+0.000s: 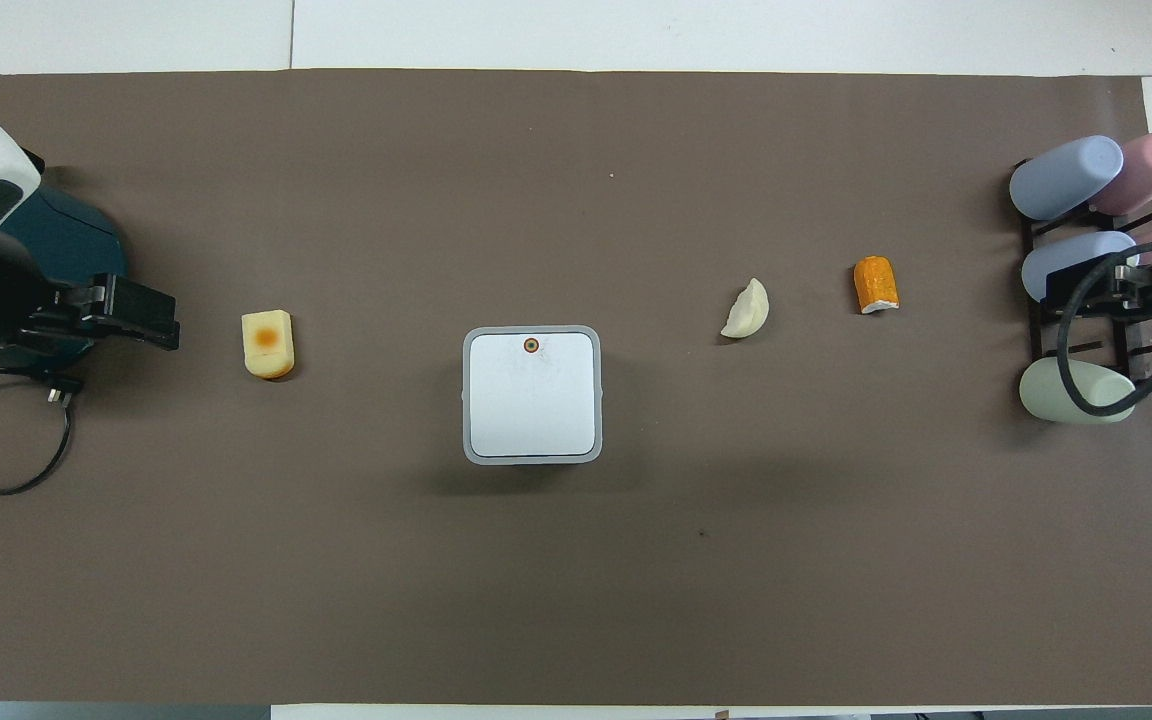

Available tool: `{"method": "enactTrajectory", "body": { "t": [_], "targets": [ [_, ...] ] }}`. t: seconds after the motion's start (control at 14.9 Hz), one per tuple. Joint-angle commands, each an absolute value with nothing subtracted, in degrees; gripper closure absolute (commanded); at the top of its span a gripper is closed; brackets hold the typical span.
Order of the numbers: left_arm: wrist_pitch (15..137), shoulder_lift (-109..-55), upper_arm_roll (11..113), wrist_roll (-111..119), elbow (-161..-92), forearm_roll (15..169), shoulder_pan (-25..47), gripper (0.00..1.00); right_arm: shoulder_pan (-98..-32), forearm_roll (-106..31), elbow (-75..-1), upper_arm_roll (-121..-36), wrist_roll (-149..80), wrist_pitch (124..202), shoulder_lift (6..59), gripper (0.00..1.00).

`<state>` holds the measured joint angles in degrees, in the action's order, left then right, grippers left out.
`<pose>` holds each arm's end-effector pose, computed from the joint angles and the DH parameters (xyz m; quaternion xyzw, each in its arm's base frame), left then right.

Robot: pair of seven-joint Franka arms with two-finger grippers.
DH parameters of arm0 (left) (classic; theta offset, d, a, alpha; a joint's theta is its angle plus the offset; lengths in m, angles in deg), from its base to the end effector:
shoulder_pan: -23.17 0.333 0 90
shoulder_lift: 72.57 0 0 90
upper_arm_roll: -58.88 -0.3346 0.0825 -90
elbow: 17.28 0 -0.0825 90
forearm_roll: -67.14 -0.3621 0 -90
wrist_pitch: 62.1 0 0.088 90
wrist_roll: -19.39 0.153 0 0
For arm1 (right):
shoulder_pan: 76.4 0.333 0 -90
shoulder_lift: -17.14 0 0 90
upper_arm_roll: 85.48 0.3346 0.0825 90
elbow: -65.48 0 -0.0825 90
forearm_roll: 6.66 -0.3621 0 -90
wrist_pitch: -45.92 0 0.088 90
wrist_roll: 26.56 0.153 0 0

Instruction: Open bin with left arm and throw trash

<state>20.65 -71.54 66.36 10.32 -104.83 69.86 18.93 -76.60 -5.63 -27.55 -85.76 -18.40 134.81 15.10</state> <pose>0.4983 -0.1119 0.6150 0.9989 -0.0253 -0.0365 0.0161 0.5163 -0.0071 0.5905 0.9970 -0.0753 -0.0177 0.0101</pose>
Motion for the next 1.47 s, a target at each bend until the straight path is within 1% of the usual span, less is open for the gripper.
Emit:
{"method": "enactTrajectory", "body": {
  "t": [0.0,0.4,0.6,1.2,1.4],
  "targets": [
    [22.0,-69.8,66.0,10.3,-107.1,70.7,18.6,0.0,-76.8,-5.7,-29.0,-85.5,-17.1,135.0,13.9,0.0],
    [22.6,-69.7,66.0,10.3,-107.2,70.7,18.7,0.0,-76.8,-5.9,-28.9,-85.5,-17.2,135.3,13.9,0.0],
    [25.7,-69.8,66.0,10.3,-107.2,70.7,18.7,0.0,-76.8,-6.2,-29.0,-85.5,-17.2,135.3,13.9,0.0],
    [25.5,-69.8,66.1,10.1,-107.4,70.7,18.6,0.0,-76.7,-6.6,-29.2,-85.5,-18.6,135.7,13.9,0.0],
    [25.6,-69.8,66.1,9.9,-107.1,70.7,18.7,0.0,-76.8,-6.6,-29.3,-85.6,-18.8,137.8,13.9,0.0]
  ]
}}
